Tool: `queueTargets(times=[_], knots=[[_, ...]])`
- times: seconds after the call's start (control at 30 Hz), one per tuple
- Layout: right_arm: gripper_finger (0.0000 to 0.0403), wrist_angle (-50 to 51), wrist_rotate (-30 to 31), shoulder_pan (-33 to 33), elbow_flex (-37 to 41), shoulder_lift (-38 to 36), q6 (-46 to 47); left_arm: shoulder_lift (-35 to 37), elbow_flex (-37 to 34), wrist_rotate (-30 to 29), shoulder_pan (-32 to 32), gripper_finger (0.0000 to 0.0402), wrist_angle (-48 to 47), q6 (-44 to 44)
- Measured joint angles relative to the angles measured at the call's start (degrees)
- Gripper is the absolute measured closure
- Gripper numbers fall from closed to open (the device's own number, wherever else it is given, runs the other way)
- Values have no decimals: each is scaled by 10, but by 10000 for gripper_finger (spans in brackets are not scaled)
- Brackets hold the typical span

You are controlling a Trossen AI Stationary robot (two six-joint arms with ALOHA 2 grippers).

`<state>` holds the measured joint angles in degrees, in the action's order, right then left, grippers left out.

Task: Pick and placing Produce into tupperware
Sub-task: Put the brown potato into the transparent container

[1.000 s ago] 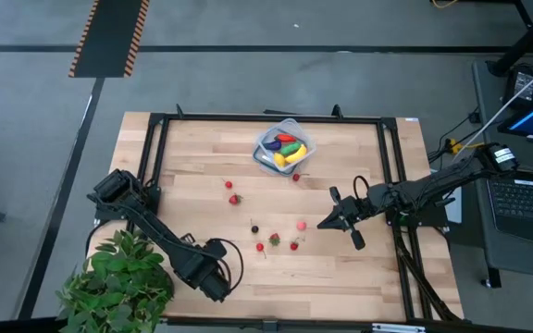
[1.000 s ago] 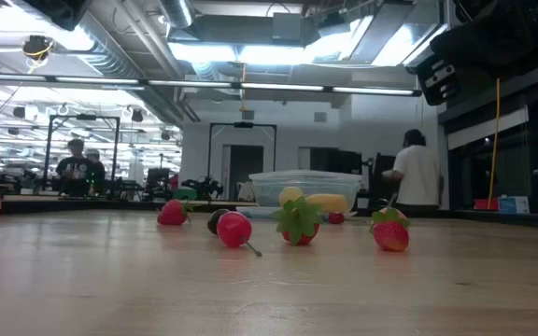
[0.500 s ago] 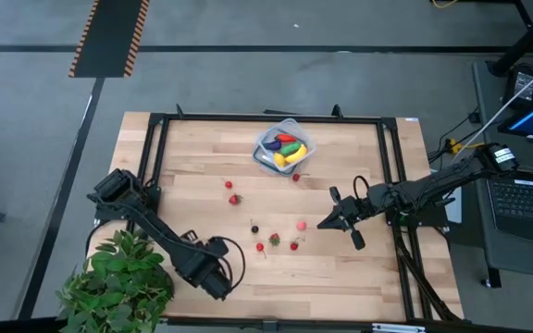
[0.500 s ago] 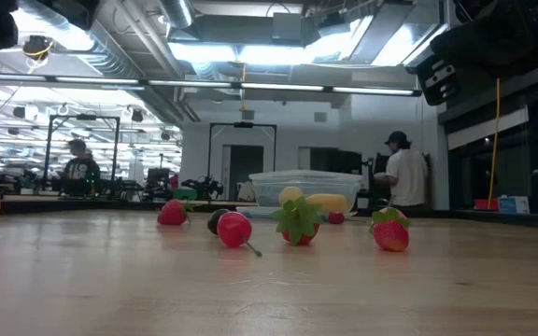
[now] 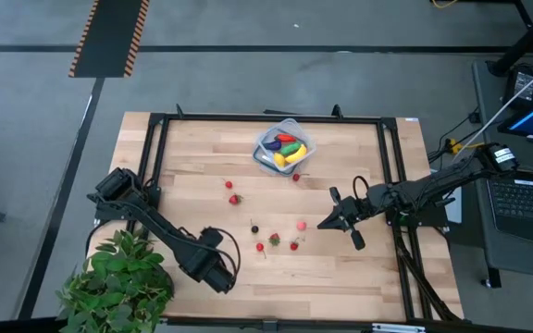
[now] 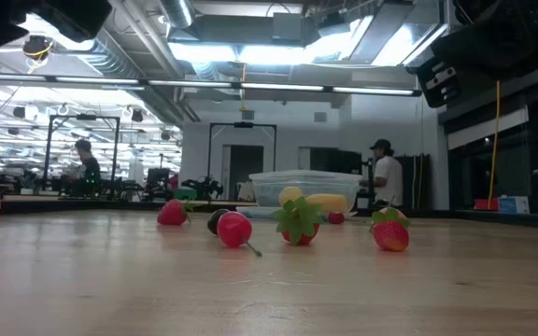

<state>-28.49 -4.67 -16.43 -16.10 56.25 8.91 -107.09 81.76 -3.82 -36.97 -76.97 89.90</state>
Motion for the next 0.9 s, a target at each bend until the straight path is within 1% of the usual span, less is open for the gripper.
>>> queueTargets(times=[0.17, 0.7, 0.83, 0.9], knots=[[398, 0, 0, 0, 0, 0, 0, 0, 0, 4, 0, 154, 29, 1], [398, 1, -12, 0, 0, 0, 1, 0, 0, -16, -15, 154, 27, 35], [398, 1, -12, 0, 0, 0, 1, 0, -17, -16, -15, 154, 29, 39], [398, 1, -12, 0, 0, 0, 1, 0, -32, -4, -14, 154, 35, 41]])
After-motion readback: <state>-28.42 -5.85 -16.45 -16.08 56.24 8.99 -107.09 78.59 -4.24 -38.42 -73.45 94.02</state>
